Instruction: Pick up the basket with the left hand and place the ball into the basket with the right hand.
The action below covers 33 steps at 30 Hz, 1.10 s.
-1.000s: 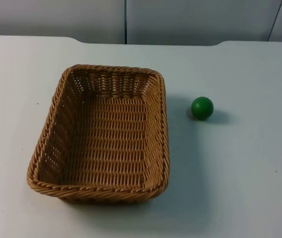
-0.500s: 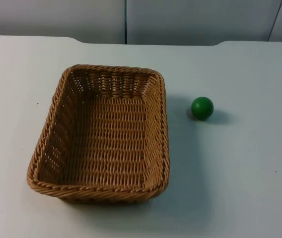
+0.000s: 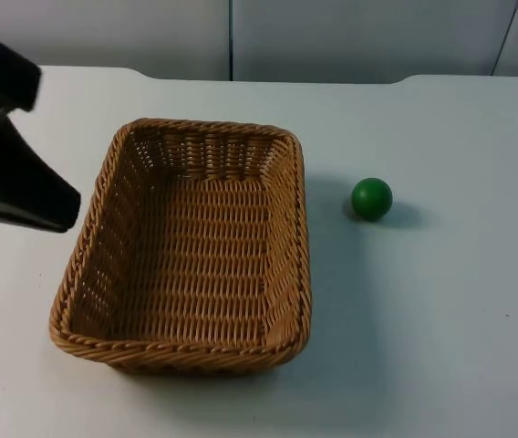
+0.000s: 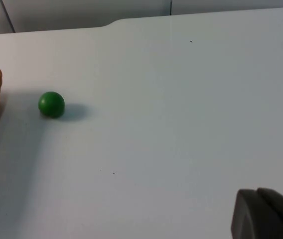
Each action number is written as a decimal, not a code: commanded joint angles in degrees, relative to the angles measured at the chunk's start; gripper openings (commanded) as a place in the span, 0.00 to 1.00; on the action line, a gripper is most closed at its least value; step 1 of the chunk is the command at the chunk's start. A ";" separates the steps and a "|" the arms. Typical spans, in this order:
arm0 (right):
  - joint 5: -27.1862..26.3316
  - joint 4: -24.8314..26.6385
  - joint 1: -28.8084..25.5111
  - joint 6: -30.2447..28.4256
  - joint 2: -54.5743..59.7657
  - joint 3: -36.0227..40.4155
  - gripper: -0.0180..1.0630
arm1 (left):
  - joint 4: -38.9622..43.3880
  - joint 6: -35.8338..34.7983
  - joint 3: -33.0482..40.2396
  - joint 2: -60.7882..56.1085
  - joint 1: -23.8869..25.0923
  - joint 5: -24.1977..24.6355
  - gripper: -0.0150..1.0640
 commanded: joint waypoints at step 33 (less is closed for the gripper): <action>-0.23 0.00 0.15 -0.45 -0.14 0.50 0.02 | 38.22 -25.25 -30.33 34.91 -6.68 -6.16 0.61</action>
